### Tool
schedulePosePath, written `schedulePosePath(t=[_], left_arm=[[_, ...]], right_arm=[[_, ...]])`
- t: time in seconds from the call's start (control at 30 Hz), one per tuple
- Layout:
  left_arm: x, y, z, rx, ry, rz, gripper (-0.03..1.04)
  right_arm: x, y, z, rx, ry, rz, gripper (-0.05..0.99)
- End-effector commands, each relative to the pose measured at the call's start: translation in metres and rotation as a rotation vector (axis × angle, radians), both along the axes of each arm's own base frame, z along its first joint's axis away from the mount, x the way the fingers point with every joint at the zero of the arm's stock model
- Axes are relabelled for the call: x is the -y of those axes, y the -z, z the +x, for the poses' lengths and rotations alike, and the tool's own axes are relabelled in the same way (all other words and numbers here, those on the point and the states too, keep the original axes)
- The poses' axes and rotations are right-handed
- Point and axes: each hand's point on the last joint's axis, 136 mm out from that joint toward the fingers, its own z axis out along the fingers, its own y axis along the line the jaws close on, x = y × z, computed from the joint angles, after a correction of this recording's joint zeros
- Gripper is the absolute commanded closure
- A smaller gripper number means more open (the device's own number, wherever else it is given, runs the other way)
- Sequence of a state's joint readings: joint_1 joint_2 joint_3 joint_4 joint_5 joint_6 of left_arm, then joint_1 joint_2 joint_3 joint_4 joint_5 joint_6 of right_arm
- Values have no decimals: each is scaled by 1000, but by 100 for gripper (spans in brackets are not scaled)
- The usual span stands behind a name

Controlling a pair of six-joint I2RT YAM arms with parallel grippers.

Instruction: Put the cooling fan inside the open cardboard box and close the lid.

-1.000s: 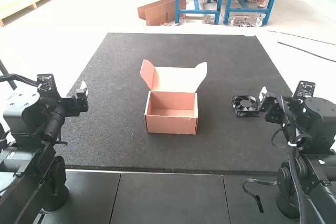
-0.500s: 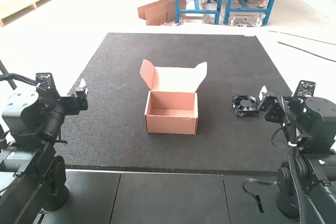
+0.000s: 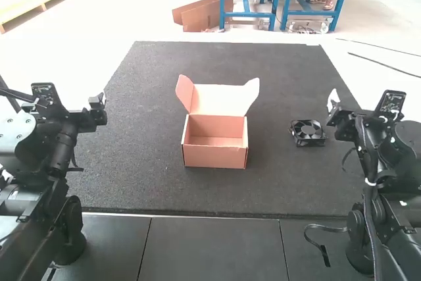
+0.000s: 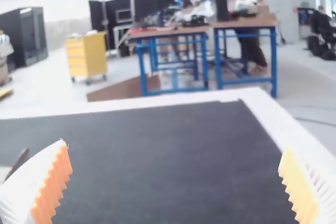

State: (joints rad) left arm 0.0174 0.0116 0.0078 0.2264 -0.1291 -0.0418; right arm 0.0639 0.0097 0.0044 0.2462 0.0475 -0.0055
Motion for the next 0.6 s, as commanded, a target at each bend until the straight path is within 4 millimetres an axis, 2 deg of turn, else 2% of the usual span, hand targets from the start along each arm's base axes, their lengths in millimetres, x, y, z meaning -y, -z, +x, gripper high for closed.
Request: schedulePosePath(t=[0.0,0.23,0.57], left_arm=[[7,-32,-8,66,28,30,4],[8,-65,-6,60,32,44,4],[6,-117,14,-7,23,35,4]], right_arm=[[-1,-26,-6,62,-6,-41,2],[2,-57,-3,59,12,-41,2],[13,-101,20,-79,80,-36,2]])
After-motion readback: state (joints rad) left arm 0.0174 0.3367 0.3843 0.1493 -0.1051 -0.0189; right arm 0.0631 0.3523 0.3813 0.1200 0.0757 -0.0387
